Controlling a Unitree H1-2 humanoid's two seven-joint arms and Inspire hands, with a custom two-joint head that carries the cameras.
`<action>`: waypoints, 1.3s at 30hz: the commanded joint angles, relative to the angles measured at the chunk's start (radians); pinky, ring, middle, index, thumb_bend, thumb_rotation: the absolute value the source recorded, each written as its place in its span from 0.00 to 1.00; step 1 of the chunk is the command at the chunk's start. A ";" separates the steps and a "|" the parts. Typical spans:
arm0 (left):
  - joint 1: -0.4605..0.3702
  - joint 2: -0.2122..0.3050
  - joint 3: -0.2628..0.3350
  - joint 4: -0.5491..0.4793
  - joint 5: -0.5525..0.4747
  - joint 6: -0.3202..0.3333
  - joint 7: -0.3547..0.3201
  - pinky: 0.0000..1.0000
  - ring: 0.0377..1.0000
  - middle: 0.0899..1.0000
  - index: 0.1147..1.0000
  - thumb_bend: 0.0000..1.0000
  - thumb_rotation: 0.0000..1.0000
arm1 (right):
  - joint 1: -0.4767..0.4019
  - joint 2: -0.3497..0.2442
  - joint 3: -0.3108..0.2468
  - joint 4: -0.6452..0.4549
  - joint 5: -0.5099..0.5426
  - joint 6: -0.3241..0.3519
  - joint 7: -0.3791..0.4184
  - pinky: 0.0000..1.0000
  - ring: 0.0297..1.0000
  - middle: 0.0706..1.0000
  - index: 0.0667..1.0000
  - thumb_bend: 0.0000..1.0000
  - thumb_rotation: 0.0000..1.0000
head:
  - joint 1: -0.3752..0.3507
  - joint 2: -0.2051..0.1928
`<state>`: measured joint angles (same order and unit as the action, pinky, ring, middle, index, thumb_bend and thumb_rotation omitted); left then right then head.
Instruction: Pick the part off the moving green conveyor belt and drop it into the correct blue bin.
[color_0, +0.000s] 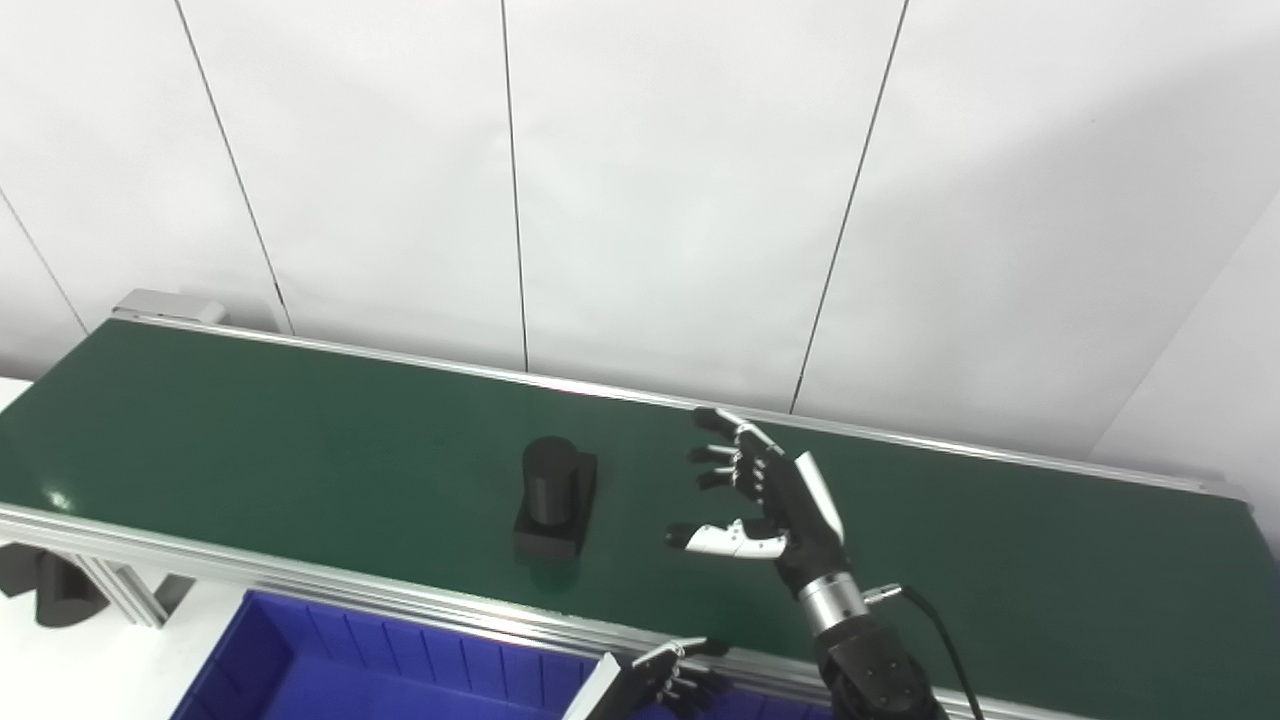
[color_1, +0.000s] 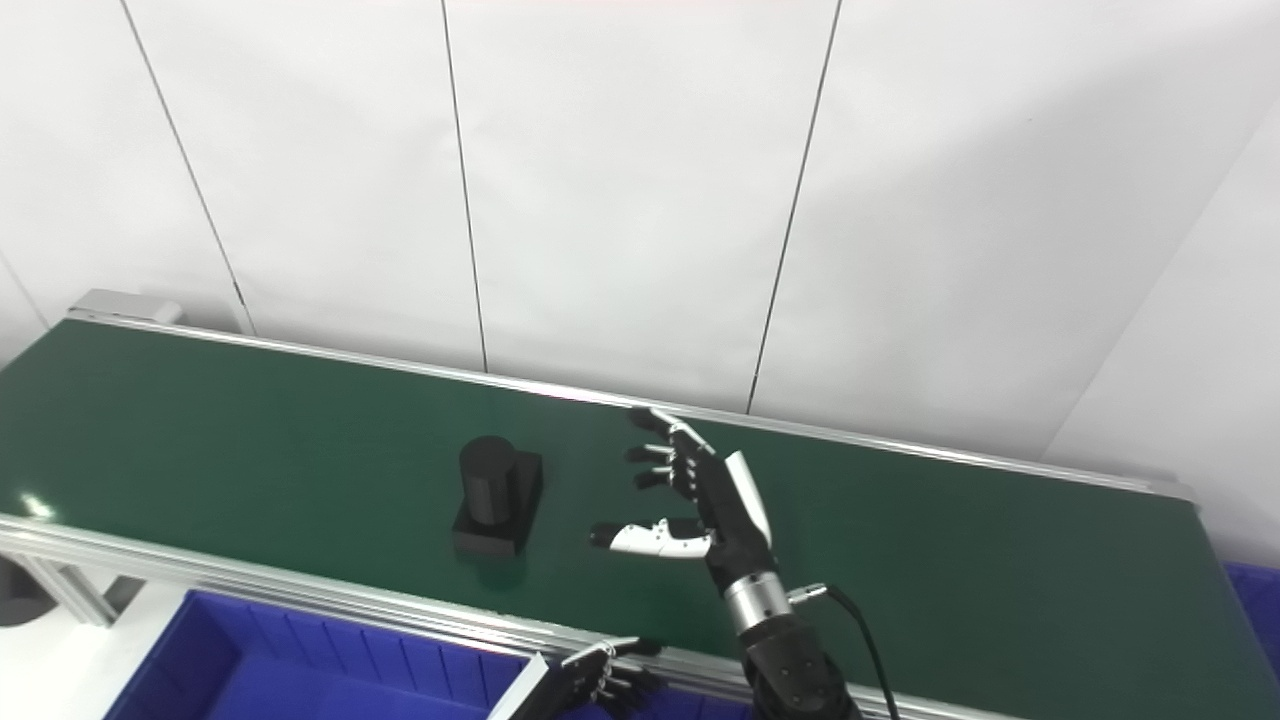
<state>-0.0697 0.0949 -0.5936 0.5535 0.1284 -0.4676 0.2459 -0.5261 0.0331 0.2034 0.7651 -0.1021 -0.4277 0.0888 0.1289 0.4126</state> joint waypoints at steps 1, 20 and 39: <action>-0.006 -0.004 -0.010 -0.004 0.005 -0.002 -0.003 0.62 0.64 0.70 0.79 0.98 0.30 | -0.064 0.015 0.010 0.006 -0.003 -0.042 -0.029 0.64 0.73 0.84 0.80 0.93 0.24 | 0.002 0.002; -0.003 -0.002 -0.039 -0.016 0.023 -0.002 0.031 0.62 0.64 0.69 0.79 0.99 0.33 | -0.162 0.015 0.075 0.188 -0.026 -0.042 -0.125 0.62 0.72 0.83 0.79 0.95 0.23 | 0.018 0.002; 0.000 0.004 -0.060 -0.026 0.028 -0.002 0.052 0.62 0.64 0.69 0.80 0.99 0.34 | -0.209 0.022 0.114 0.214 -0.031 -0.042 -0.150 0.58 0.70 0.81 0.77 0.95 0.21 | 0.024 0.006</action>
<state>-0.0672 0.1031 -0.6432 0.5428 0.1431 -0.4670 0.3013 -0.6756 0.0392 0.3153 1.0023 -0.1390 -0.4287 -0.0569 0.1519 0.4188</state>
